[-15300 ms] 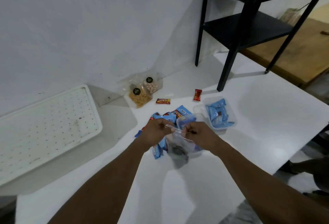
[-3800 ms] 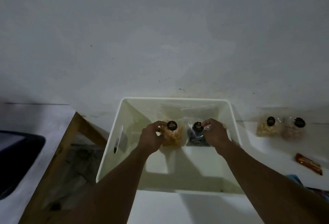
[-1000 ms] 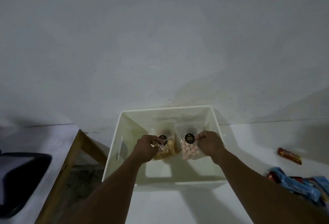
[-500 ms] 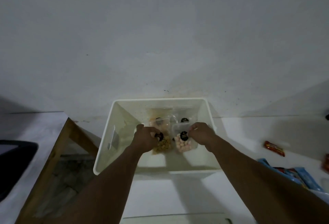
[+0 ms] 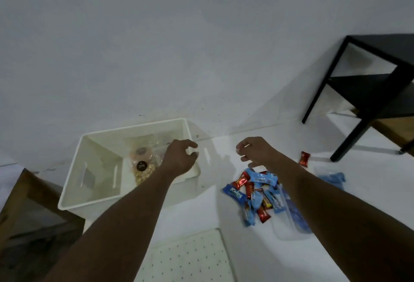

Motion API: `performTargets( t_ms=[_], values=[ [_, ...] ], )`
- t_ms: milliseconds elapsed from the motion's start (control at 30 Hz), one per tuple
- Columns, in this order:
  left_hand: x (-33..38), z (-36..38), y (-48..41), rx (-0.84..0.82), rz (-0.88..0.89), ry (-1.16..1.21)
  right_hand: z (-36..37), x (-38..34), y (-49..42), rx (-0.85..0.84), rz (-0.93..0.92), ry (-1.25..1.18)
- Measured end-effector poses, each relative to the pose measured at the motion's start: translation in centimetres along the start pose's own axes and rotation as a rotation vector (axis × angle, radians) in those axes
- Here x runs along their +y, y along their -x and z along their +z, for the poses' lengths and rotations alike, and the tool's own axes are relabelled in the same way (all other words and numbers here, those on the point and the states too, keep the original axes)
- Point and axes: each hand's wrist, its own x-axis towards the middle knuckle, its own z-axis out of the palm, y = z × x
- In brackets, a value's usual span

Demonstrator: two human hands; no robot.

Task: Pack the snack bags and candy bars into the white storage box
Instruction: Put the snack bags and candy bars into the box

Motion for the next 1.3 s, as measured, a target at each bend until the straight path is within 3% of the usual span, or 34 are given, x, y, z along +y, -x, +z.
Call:
performTargets(
  t_ms=[200, 367, 467, 567, 667, 767, 933, 1167, 1300],
  values=[
    [5.9, 9.6, 2.8, -0.237, -0.012, 0.156, -7.8, 11.9, 1.9, 0.117, 0.154, 0.236],
    [8.8, 19.1, 4.3, -0.421, -0.092, 0.163, -11.5, 20.7, 2.7, 0.065, 0.309, 0.348],
    [9.7, 24.7, 5.3, -0.497, -0.109, 0.132, -12.0, 23.6, 2.2, 0.022, 0.311, 0.360],
    [10.5, 28.9, 6.5, -0.543, -0.237, 0.187, -12.2, 24.5, 1.5, 0.066, 0.263, 0.365],
    [10.7, 31.8, 7.2, -0.526, -0.301, 0.207, -12.5, 25.0, 1.2, 0.116, 0.178, 0.538],
    [11.5, 32.8, 7.4, -0.465, -0.286, 0.166, -12.8, 25.8, 0.9, 0.045, 0.186, 0.537],
    [13.4, 31.3, 6.3, -0.361, -0.179, 0.028, -15.1, 25.7, 0.2, 0.058, 0.175, 0.351],
    [20.2, 31.4, 2.0, -0.253, 0.042, 0.079, -22.7, 24.1, -1.1, 0.231, 0.067, 0.100],
    [22.9, 34.8, 1.6, -0.329, 0.077, 0.094, -26.7, 26.2, -1.2, 0.244, 0.116, 0.072]
  ],
)
